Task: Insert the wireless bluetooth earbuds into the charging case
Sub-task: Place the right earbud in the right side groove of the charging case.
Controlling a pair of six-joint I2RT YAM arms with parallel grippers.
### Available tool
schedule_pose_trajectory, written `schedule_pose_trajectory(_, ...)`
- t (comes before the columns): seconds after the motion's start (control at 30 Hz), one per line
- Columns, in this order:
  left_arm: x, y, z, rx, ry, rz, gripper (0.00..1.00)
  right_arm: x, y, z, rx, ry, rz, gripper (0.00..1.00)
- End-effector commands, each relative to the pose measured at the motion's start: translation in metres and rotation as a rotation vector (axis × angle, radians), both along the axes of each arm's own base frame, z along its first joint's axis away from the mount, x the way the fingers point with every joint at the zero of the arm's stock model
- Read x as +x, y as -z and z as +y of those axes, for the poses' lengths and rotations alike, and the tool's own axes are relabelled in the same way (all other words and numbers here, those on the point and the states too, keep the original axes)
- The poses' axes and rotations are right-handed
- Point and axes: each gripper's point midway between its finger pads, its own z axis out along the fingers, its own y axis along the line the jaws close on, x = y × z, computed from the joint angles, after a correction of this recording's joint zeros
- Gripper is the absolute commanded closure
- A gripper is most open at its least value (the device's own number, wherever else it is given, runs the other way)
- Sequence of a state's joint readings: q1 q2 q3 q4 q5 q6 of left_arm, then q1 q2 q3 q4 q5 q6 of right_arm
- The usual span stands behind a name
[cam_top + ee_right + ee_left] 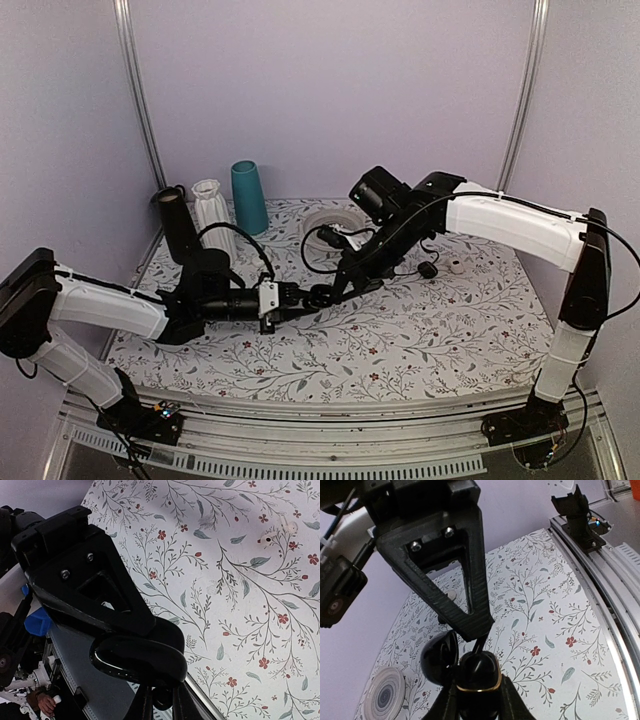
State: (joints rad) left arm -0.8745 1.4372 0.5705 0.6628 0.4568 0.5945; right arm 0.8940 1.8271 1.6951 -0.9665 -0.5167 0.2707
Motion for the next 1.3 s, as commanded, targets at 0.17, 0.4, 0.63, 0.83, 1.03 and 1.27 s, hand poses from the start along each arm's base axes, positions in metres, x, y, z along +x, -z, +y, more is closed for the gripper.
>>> schedule_pose_trajectory(0.17,-0.024,-0.016,-0.015,-0.089,0.089,-0.044,1.0,0.005,0.018,-0.004,-0.055,0.019,0.046,0.95)
schedule_pose_trajectory(0.4,-0.029,-0.014,-0.023,-0.119,0.11,-0.019,1.0,0.005,0.024,-0.004,-0.068,0.019,0.064,0.93)
schedule_pose_trajectory(0.63,-0.03,-0.012,-0.029,-0.165,0.123,0.011,1.0,0.009,0.034,-0.005,-0.09,0.028,0.077,0.9)
schedule_pose_trajectory(0.83,-0.028,-0.009,-0.033,-0.207,0.132,0.015,1.0,0.013,0.048,-0.009,-0.112,0.021,0.103,0.9)
schedule_pose_trajectory(1.03,-0.029,-0.001,-0.036,-0.23,0.15,0.019,1.0,0.015,0.063,-0.014,-0.142,0.007,0.145,0.9)
schedule_pose_trajectory(1.27,-0.026,0.014,-0.043,-0.258,0.156,0.042,1.0,0.024,0.081,-0.021,-0.17,0.003,0.191,0.89)
